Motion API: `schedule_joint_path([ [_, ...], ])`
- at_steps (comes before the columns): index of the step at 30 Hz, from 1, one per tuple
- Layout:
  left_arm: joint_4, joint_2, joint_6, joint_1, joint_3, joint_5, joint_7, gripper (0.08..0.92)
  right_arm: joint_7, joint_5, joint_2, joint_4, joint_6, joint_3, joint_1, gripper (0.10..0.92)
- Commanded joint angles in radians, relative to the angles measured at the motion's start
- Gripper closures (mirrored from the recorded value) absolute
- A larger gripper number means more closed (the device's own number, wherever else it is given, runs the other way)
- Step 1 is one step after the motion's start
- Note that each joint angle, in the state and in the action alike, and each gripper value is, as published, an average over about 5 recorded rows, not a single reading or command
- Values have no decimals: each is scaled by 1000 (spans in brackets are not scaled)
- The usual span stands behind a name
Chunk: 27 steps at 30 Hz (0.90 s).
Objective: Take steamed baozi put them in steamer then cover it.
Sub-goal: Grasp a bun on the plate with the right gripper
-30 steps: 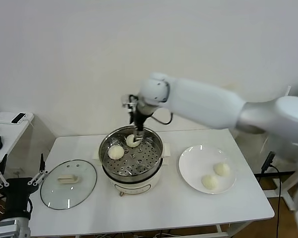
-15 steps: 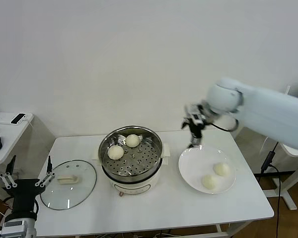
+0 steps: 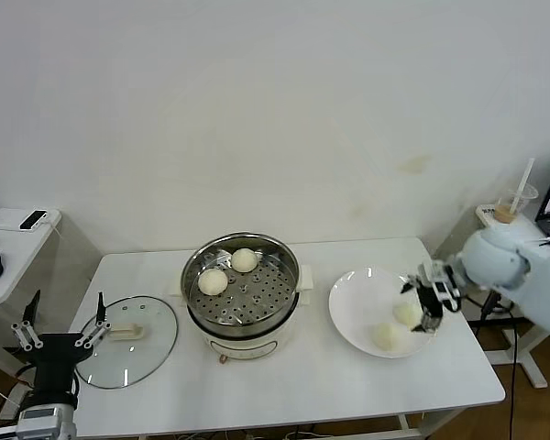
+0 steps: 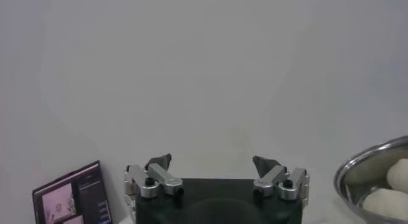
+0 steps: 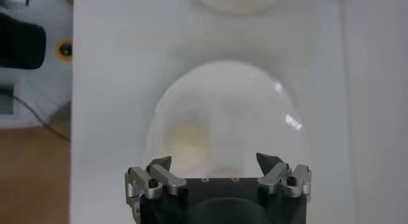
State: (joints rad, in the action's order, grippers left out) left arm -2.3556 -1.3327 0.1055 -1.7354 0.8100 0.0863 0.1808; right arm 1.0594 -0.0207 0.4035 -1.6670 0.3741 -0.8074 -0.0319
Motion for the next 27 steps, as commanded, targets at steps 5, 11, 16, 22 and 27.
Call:
schedule_joint_path([
  [5, 2, -10, 1, 1, -10, 15, 1, 177, -17, 83, 90, 88, -26, 81, 153, 203],
  [11, 3, -13, 0, -1, -5, 16, 1, 177, -22, 89, 139, 141, -30, 57, 150, 203],
  [16, 9, -12, -1, 3, 0, 15, 1, 177, -35, 93, 173, 177, -31, 53, 161, 203],
  [22, 12, -12, 0, 9, -1, 15, 1, 177, -48, 103, 205, 219, -35, 47, 162, 203],
  [27, 16, -13, -1, 11, -1, 15, 1, 177, -52, 105, 231, 245, -35, 43, 164, 203],
])
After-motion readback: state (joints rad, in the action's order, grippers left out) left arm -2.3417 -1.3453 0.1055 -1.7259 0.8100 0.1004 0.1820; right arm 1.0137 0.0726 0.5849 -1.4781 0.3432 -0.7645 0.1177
